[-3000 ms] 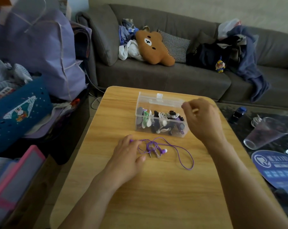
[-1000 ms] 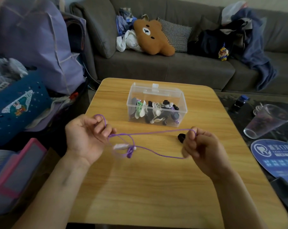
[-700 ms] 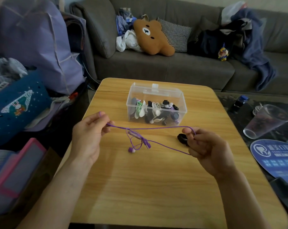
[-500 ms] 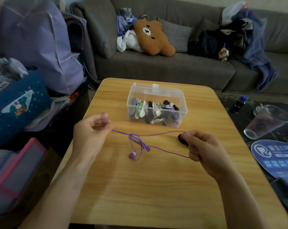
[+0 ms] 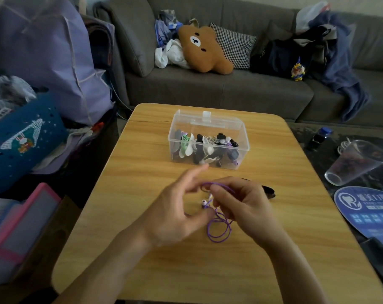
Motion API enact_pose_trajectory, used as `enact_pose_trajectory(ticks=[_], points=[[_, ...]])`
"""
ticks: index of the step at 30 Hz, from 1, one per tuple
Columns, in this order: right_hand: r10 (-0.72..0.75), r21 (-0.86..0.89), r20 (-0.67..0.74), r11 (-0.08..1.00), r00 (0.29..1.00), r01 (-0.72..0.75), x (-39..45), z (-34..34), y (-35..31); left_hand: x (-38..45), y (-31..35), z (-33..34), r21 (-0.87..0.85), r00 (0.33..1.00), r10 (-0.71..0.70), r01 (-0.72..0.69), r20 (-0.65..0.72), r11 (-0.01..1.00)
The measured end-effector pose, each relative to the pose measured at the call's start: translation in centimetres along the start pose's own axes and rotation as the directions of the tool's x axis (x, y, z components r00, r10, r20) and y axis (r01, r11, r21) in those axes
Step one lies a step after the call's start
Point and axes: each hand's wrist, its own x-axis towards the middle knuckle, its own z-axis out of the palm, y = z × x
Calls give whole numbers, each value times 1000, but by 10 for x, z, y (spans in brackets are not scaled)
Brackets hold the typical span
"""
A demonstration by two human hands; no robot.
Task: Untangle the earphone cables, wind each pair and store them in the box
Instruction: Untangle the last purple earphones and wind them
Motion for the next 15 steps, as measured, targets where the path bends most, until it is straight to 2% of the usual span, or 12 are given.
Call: enact_pose_trajectory(ticks=[1,3,5,7,8,10,11,12,13,14,15], points=[[-8,5,29,1000,1000,8,-1,3,-1,1,0,7,-62,1000,-14,15,14,998],[-16,26,20,1000,1000,15,-1,2,-3,4,-1,9,-66,997,-66,64,-26,996],[1,52,-58,999,998,2,-1,-5,-6,6,-4,2,6,991,-105,105,-83,994],[-1,34,-182,999,983,7,1,-13,-7,9,-6,-5,29,972,-107,116,-208,993],[-8,-6,-274,1000,962,7,3,-17,-5,10,-6,-9,-27,941,-142,141,-308,990],[6,-44,-472,999,882,-30,6,-29,-1,15,-7,-22,-310,831,-291,152,-474,938],[56,18,-538,998,841,-54,7,-35,0,18,-6,-30,-514,791,-392,116,-469,850],[135,136,-559,988,819,-69,7,-41,-1,19,-6,-38,-691,774,-484,85,-408,718],[219,275,-539,958,813,-76,8,-48,-2,20,-6,-46,-797,770,-541,71,-338,600],[293,405,-500,911,815,-79,9,-53,-2,19,-7,-53,-831,768,-568,87,-296,550],[353,499,-459,862,815,-92,9,-57,-2,17,-8,-59,-819,765,-576,115,-287,562]])
